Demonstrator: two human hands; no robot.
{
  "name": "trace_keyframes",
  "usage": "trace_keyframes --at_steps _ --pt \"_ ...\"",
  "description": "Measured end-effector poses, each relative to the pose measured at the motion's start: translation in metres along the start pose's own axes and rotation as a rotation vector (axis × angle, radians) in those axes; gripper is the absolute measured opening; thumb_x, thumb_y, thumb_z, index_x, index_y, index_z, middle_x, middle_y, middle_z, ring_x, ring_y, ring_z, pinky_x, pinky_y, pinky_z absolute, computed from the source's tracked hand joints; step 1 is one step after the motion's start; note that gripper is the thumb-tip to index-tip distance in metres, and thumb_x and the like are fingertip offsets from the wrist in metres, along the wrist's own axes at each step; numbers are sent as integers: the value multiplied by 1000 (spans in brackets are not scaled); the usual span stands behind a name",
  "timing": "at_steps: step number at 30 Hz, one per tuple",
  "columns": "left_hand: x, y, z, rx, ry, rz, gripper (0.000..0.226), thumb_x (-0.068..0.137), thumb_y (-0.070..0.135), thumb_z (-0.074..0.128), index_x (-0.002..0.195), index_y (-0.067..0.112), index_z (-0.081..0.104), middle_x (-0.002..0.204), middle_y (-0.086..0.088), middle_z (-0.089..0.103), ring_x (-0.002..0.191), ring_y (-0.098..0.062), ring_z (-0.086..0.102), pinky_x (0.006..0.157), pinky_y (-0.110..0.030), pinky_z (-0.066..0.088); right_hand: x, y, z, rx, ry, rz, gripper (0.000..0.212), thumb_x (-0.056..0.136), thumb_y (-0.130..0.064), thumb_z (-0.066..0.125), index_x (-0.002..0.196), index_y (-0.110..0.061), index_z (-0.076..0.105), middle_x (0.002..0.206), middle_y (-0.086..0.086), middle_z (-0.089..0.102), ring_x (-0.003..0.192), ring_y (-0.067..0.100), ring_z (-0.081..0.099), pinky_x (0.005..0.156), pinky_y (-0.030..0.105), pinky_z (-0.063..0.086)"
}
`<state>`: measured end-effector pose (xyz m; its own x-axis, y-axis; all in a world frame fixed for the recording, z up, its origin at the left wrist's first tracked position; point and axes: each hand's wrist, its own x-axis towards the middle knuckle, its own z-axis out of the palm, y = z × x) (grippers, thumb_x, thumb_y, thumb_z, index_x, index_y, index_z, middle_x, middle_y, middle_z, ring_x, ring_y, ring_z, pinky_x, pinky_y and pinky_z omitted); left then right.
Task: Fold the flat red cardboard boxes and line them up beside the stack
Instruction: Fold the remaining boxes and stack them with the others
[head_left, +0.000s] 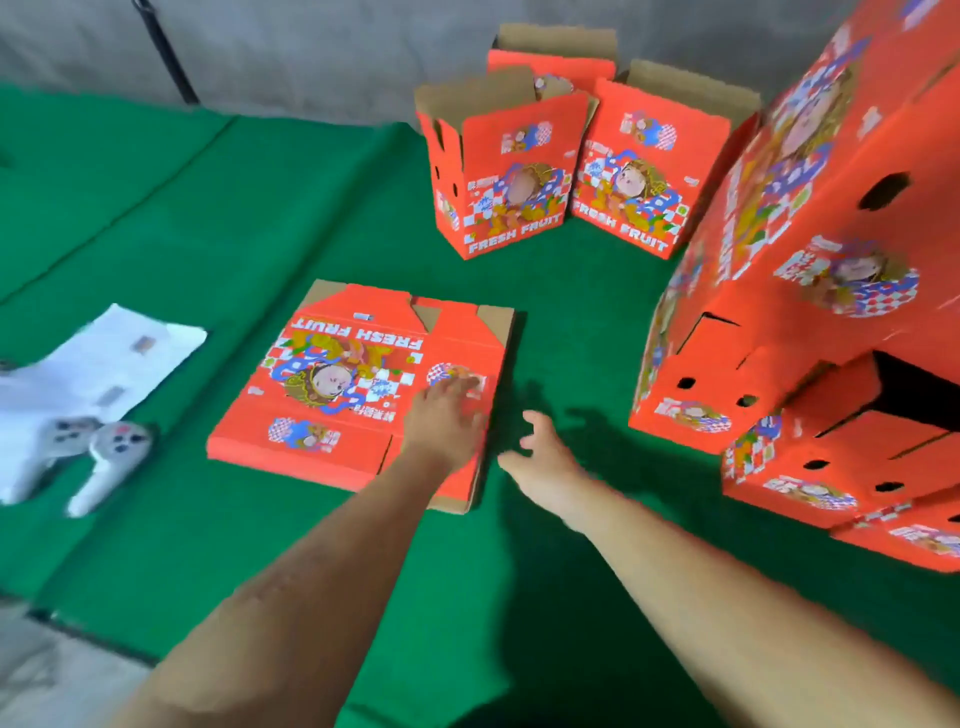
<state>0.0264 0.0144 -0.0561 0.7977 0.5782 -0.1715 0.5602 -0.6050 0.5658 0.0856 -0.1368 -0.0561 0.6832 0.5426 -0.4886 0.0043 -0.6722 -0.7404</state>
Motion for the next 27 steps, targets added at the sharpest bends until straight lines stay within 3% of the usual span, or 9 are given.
trace_keyframes --at_steps 2,5,8,11,15,20,22,24,27 --pt "-12 -43 -3 228 -199 -266 74 95 50 62 161 40 31 171 -8 24 157 -43 19 128 -54 16 4 -6 24 41 -95 133 69 95 -29 62 156 -21 31 119 3 63 105 22 62 99 38 51" --pt "-39 -73 14 428 -516 -210 83 85 65 61 157 43 25 164 -7 26 147 -47 22 116 -64 31 10 -11 51 143 -103 178 51 95 -29 62 142 -27 44 99 -4 62 87 13 61 95 41 54" --pt "-64 -80 33 441 -498 -157 92 89 46 59 164 40 7 173 1 -1 152 -52 11 124 -59 27 12 -8 66 265 -93 217 47 91 -34 66 132 -31 43 117 -4 64 90 6 57 88 37 45" --pt "-80 -58 47 506 -539 -108 88 96 45 56 165 41 3 175 0 -9 155 -56 2 128 -61 9 16 3 60 334 41 308 53 87 -27 74 125 -22 38 119 4 63 92 16 62 80 34 47" --pt "-102 -15 70 564 -582 87 84 101 41 52 166 36 0 174 0 9 158 -47 9 128 -60 4 7 17 38 420 -63 501 50 85 -45 76 123 -23 52 100 2 59 85 20 57 76 32 48" --pt "-126 -13 89 200 -734 401 69 100 33 65 162 27 35 171 3 29 156 -24 28 126 -41 30 2 61 10 236 218 544 95 83 -40 81 154 -16 22 150 16 41 130 35 49 101 51 48" --pt "-127 -29 76 -21 -529 294 56 100 29 59 155 30 48 164 6 44 148 -22 44 122 -38 35 -2 77 4 334 237 522 81 86 -30 80 144 -10 27 140 19 52 115 33 56 93 46 48" --pt "-117 -55 58 -91 -153 68 52 98 32 55 151 30 53 157 3 51 142 -24 49 120 -38 34 -5 89 2 399 208 488 67 90 -22 76 141 -10 34 129 19 61 110 31 62 96 47 50" --pt "-99 -105 24 16 181 -502 69 97 46 61 159 26 39 167 -12 31 151 -34 32 125 -40 21 -19 98 4 551 119 374 31 100 -10 61 131 -13 59 115 13 74 104 31 71 97 51 55"
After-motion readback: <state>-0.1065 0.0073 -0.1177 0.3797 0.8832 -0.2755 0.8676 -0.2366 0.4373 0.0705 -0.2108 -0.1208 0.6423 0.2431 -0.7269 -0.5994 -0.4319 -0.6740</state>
